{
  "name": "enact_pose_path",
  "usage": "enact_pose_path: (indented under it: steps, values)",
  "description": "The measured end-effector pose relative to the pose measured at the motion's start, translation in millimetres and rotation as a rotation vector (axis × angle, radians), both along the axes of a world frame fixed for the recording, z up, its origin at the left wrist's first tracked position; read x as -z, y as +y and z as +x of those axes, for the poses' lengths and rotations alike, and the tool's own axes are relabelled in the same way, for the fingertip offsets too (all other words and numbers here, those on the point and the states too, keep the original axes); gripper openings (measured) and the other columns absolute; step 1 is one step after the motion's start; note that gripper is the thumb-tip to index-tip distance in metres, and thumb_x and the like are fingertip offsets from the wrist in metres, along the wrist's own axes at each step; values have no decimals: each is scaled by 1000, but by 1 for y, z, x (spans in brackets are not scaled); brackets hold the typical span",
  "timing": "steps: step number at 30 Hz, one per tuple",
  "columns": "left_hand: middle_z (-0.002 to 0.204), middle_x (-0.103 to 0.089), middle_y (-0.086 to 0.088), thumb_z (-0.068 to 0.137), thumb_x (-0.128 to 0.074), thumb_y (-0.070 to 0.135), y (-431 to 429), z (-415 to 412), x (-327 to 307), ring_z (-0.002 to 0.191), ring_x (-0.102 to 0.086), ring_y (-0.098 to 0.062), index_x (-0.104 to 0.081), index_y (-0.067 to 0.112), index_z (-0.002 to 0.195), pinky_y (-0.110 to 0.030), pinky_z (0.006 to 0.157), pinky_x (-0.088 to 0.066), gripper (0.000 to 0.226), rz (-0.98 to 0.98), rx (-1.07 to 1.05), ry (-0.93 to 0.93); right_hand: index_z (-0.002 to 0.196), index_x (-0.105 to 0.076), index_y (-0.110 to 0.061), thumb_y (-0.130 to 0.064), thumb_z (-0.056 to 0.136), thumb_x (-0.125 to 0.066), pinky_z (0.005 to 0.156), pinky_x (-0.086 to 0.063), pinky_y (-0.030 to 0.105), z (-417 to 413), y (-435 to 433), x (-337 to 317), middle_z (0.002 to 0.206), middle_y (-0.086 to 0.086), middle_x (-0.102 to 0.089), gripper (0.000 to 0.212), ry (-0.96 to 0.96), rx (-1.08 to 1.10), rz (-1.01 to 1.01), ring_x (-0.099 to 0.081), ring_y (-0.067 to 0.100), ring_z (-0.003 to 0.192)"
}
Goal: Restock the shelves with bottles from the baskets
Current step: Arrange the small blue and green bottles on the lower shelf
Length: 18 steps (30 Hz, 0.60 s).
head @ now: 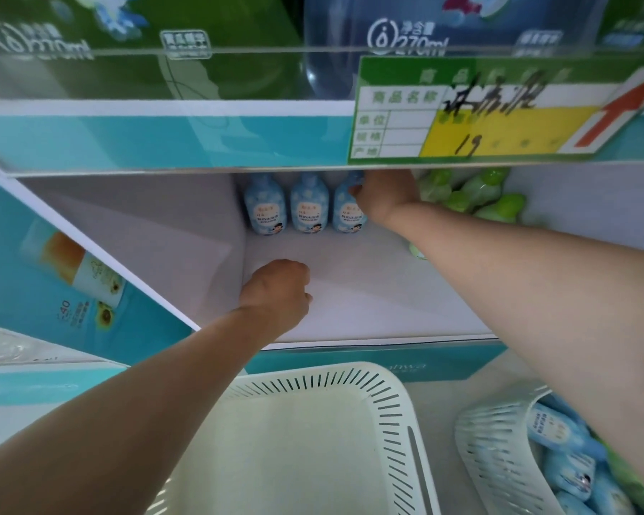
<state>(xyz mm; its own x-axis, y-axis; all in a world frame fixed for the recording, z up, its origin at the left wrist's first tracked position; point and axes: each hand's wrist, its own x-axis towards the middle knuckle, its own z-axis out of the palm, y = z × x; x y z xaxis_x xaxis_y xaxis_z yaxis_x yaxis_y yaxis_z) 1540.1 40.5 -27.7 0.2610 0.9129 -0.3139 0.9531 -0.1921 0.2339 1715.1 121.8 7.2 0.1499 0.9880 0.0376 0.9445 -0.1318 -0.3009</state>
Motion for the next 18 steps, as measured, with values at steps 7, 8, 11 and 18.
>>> enact_pose_path:
  steps: [7,8,11,18]
  values:
    - [116,-62,-4,92,-58,29,-8,15,-16,108,-57,-23,-61,16,118,-32,94,-48,30,14,49,1,134,-42,-14,-13,88,-57,89,-44,36,12,-43,-3,126,15,-53,49,15,-74,25,-52,34,117]
    - [116,-62,-5,92,-57,29,-11,20,-20,109,-57,-23,-61,15,119,-33,95,-47,30,17,63,4,134,-44,-14,-14,87,-57,87,-45,36,16,-54,-4,123,16,-54,49,5,-92,18,-53,34,114]
    - [119,-61,-4,91,-58,28,-20,37,-30,110,-56,-23,-60,18,120,-32,94,-47,31,11,72,-7,128,-52,-14,-18,88,-57,84,-48,36,31,-92,-7,115,15,-57,41,18,-153,-2,-57,33,105]
    - [122,-59,-2,91,-58,31,-55,104,-50,112,-56,-23,-58,22,122,-33,92,-46,32,26,182,-28,124,-58,-18,-24,92,-55,85,-48,38,80,-189,-20,116,7,-62,33,-20,-231,-93,-59,28,100]
